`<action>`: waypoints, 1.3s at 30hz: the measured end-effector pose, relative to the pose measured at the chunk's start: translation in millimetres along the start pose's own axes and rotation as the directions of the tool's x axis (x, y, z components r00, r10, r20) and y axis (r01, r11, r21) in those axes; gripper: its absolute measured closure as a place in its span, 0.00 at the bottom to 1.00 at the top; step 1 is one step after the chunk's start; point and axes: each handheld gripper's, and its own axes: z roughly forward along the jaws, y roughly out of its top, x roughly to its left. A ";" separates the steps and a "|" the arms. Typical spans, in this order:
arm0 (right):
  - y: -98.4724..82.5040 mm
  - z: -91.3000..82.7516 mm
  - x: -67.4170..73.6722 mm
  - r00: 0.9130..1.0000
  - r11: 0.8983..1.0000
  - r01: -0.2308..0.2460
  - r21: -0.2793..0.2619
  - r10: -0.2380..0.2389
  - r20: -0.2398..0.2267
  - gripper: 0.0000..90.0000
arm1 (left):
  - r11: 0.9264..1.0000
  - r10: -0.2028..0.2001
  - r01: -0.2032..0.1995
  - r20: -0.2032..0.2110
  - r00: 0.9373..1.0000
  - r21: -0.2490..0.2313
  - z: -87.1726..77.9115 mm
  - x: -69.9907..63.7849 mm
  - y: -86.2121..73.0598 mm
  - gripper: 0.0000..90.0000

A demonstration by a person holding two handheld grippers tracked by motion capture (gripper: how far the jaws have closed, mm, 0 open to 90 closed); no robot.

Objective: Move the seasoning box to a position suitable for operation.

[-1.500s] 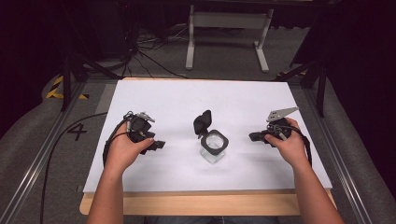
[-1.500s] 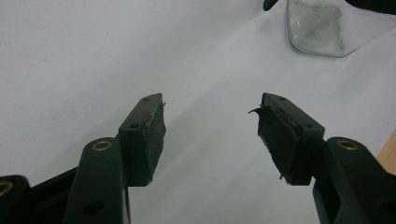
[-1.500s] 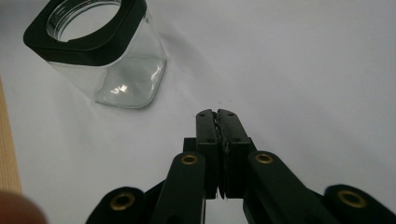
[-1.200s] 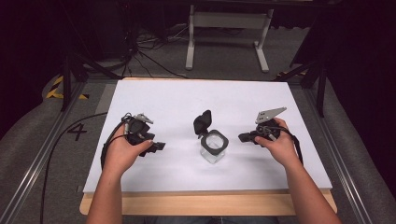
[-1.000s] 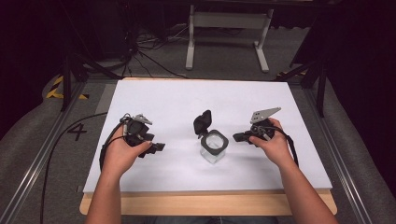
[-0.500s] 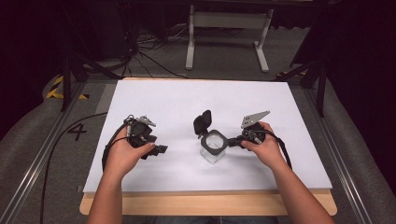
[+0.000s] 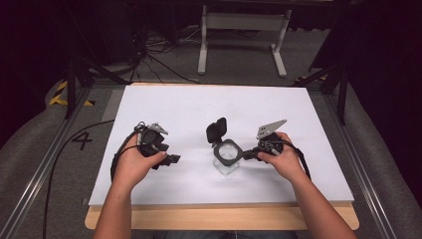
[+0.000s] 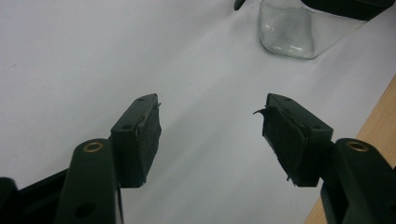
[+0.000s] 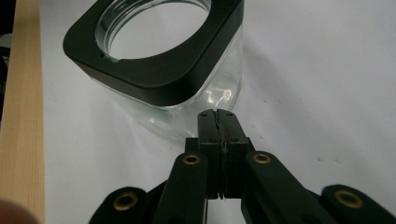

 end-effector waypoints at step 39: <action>4.5 0.6 24.7 0.998 0.995 0.057 0.080 -0.054 -0.033 1.00 | 0.998 0.069 -0.069 0.101 0.993 -0.001 7.3 -9.8 11.2 0.62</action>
